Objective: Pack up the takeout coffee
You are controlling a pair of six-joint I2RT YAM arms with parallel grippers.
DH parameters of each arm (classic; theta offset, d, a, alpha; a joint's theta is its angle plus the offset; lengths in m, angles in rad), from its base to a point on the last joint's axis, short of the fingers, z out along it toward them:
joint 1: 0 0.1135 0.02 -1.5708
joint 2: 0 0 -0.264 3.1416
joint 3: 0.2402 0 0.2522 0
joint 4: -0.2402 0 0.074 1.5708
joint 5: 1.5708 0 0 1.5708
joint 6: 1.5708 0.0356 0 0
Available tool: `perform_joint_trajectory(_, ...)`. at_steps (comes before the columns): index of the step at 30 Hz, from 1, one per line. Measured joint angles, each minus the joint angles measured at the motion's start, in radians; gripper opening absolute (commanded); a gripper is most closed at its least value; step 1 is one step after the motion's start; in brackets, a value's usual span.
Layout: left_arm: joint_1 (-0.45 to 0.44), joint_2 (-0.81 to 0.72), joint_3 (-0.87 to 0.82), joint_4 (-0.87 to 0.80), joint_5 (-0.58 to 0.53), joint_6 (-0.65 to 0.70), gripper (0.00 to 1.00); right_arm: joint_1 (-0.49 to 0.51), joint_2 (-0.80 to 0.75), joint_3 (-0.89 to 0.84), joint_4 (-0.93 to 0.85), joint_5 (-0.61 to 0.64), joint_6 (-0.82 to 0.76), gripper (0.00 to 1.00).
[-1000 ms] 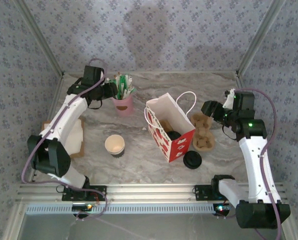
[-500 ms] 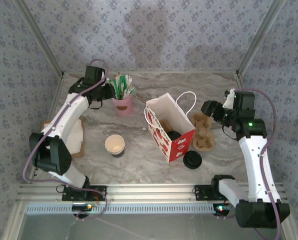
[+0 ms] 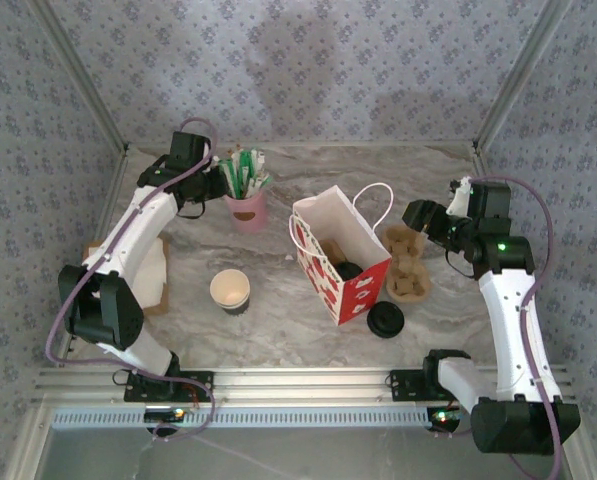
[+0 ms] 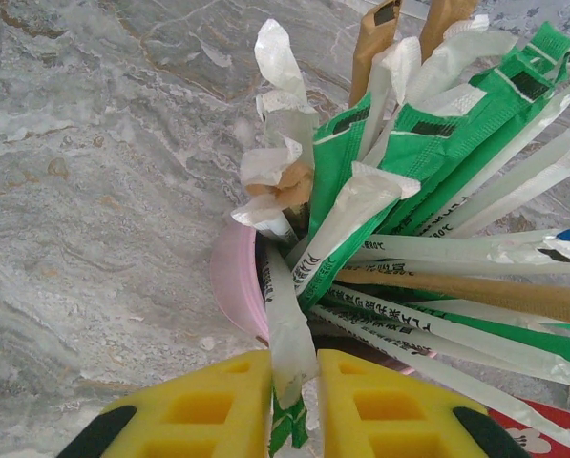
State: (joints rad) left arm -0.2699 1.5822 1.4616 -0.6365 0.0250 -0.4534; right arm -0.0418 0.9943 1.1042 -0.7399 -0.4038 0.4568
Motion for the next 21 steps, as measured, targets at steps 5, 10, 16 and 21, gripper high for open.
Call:
perform_joint_trajectory(5,0.0,0.0,0.0,-0.001,0.0,0.0,0.15,0.0,0.002,0.0,0.005,-0.005,0.0,0.68)
perform_joint_trajectory(10,0.0,-0.004,0.0,-0.014,0.0,0.0,0.14,-0.005,0.003,0.0,0.009,-0.006,0.0,0.68)
perform_joint_trajectory(16,0.0,-0.014,0.0,-0.019,0.0,0.0,0.14,-0.006,0.004,0.0,0.011,-0.012,0.0,0.68)
perform_joint_trajectory(21,0.0,-0.021,0.0,-0.02,-0.002,0.001,0.2,-0.006,0.005,0.0,0.011,-0.015,0.0,0.68)
